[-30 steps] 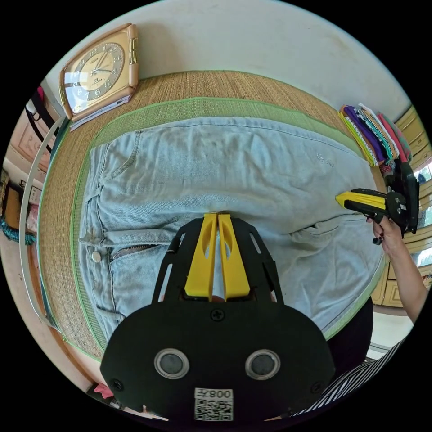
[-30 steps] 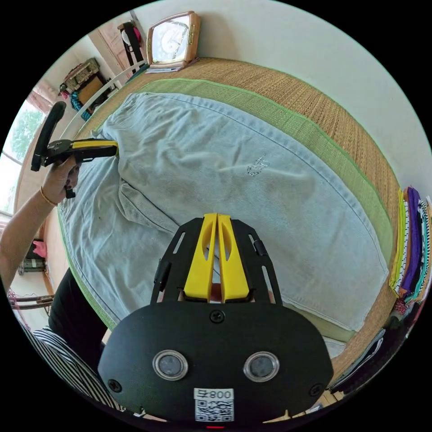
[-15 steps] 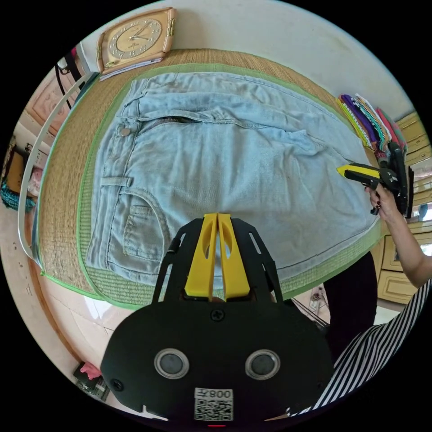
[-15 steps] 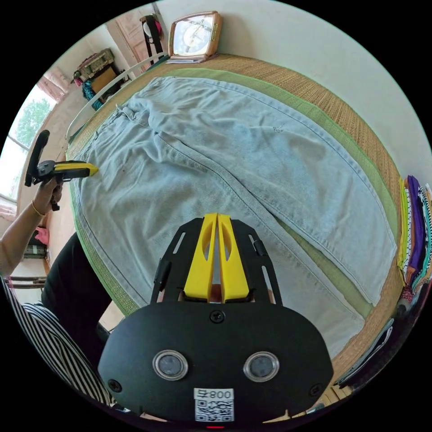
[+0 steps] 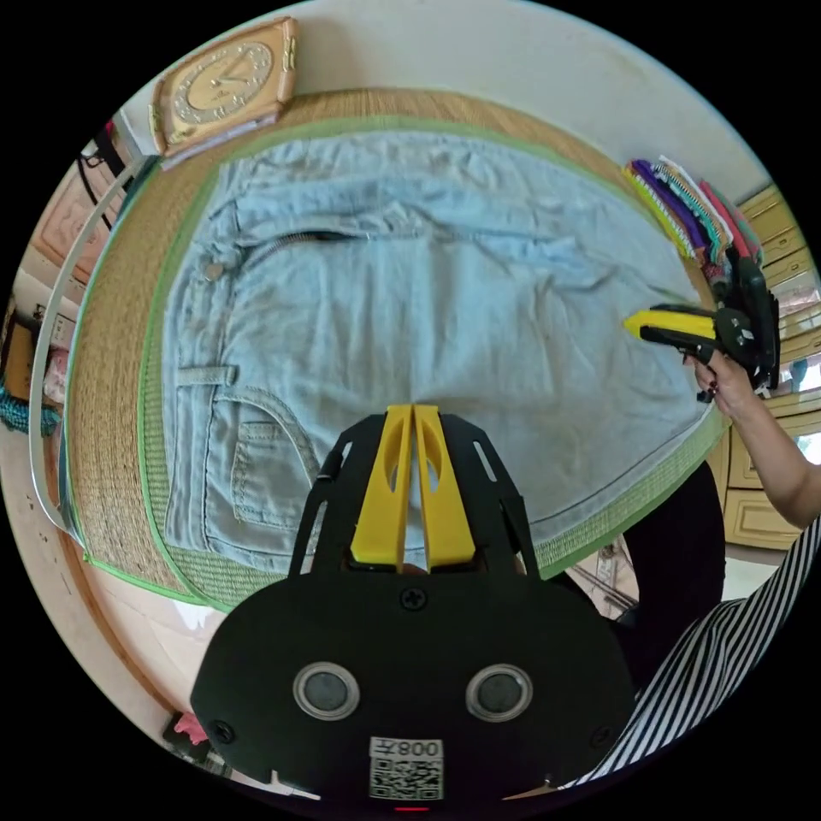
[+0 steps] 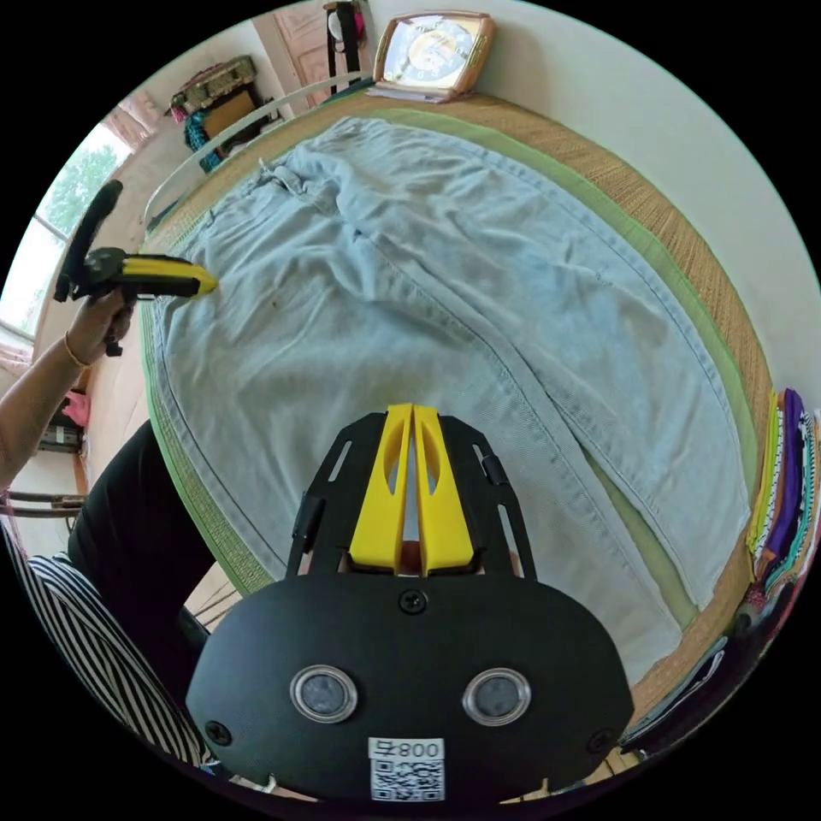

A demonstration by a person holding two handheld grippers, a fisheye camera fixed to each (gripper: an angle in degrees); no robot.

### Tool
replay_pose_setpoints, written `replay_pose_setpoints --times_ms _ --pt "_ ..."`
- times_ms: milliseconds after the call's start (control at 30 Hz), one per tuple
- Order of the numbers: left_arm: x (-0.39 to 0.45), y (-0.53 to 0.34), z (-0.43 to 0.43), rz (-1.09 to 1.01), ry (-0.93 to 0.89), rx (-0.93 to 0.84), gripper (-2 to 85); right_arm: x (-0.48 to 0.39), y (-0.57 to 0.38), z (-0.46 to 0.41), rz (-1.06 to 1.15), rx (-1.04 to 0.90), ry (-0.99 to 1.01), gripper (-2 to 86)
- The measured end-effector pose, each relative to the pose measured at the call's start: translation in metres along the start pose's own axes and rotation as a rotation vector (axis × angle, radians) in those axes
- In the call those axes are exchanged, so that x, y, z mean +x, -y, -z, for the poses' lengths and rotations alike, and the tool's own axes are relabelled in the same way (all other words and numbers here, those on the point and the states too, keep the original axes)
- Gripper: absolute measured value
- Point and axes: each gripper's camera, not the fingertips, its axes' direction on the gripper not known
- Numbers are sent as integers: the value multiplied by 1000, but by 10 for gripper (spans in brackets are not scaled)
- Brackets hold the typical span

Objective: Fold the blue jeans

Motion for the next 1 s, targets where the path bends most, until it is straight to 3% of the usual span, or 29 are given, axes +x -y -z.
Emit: replay_pose_setpoints --times_ms 133,233,467,567,733,1000 --pt "13 -14 27 -56 -30 63 2 11 -35 26 -115 54 -71 -3" --pt "20 -26 13 -84 -10 -38 2 24 -67 20 -195 -23 -95 -3" --pt "1 -52 37 -45 -48 -7 2 -10 -89 20 -161 -45 -131 -1" --pt "-22 -60 68 -6 -79 106 2 -20 -73 35 -143 -5 -171 -1" --pt "-90 -54 98 98 -15 208 1 -74 18 66 40 219 -78 3" --pt "-185 -41 98 258 -3 225 1 -210 181 36 362 277 12 74"
